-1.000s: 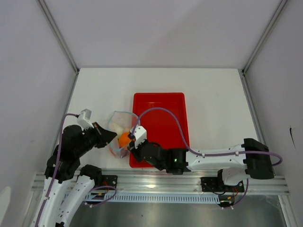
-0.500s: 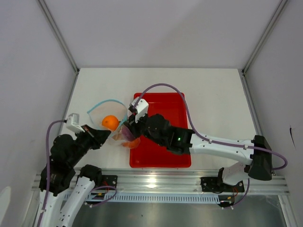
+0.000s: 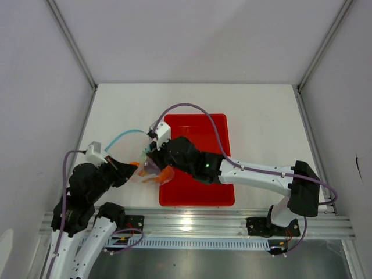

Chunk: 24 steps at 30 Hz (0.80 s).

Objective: Place the food in the zip-top bag and seal the zipper
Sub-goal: Adjust the zipper food storage bag at the center of the board.

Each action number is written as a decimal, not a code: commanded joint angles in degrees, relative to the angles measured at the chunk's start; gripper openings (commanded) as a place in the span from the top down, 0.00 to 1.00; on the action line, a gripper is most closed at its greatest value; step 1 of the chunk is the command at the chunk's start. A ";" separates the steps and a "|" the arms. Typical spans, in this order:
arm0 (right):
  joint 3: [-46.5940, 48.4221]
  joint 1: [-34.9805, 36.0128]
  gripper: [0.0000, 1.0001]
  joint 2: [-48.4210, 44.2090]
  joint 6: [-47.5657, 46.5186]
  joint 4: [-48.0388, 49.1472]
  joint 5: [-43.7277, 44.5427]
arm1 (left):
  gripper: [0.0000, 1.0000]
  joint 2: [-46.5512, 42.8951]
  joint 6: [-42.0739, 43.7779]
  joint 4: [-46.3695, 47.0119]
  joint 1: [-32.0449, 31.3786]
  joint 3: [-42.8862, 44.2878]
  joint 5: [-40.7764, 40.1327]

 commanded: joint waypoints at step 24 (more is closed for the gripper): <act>5.83 -4.13 0.95 10.69 -2.51 5.40 -15.11 | 0.98 -7.68 -4.17 -4.47 -0.10 -0.81 -14.66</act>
